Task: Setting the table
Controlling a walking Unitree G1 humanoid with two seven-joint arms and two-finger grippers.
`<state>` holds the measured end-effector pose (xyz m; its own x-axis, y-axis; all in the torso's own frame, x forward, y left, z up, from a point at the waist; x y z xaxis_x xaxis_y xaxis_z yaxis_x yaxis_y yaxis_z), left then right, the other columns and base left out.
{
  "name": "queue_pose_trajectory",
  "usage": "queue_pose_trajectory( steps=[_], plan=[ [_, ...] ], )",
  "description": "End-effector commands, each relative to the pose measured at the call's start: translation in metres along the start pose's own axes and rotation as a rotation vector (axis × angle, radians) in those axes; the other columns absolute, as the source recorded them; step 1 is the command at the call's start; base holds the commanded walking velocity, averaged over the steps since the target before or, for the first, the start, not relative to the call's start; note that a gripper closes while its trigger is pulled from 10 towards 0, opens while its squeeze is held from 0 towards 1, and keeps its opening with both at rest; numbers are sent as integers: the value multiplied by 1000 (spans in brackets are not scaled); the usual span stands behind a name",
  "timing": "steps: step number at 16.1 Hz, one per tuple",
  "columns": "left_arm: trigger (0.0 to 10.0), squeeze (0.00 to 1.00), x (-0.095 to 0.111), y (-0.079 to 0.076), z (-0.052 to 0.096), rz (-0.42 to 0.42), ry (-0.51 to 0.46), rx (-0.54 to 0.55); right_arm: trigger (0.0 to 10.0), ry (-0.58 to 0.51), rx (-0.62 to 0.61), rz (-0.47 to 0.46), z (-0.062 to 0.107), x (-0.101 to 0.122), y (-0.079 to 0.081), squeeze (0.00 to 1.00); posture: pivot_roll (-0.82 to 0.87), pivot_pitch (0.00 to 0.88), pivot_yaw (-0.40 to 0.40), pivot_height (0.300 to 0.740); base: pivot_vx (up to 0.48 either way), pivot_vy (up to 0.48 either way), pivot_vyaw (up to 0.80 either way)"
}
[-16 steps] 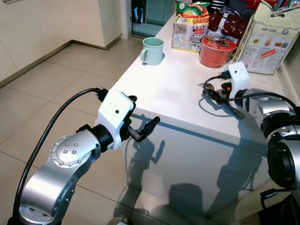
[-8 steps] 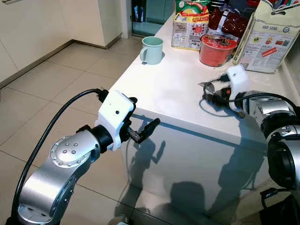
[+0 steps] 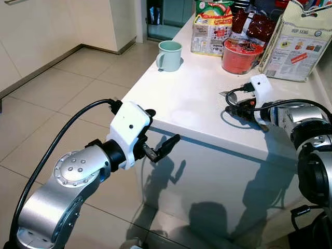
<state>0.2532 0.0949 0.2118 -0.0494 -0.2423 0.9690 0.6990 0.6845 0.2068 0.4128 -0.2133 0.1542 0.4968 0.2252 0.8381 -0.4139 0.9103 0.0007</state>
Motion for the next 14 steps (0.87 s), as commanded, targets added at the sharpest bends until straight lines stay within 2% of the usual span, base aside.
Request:
queue_pose_trajectory(
  steps=[1,14],
  plan=[
    [10000,0,1,-4,0,-7,4,-21,0,32,0,4,2,-2,-2,0,144,0,-6,740,0,0,0],
    [10000,0,2,-1,-4,-22,-3,-13,0,41,1,21,4,1,-3,0,146,0,-10,740,0,0,0]
  ],
)
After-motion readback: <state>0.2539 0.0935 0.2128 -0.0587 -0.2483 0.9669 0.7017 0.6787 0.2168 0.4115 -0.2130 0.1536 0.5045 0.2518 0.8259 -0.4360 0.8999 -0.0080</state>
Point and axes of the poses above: a point about 5 cm out from each wrist's last joint towards the gripper, its own z axis pointing back from the gripper into the wrist, its own x axis along the axis of the wrist's last joint, y = z × x, the point moved 3 cm from there along -z, pointing out of the wrist towards the gripper
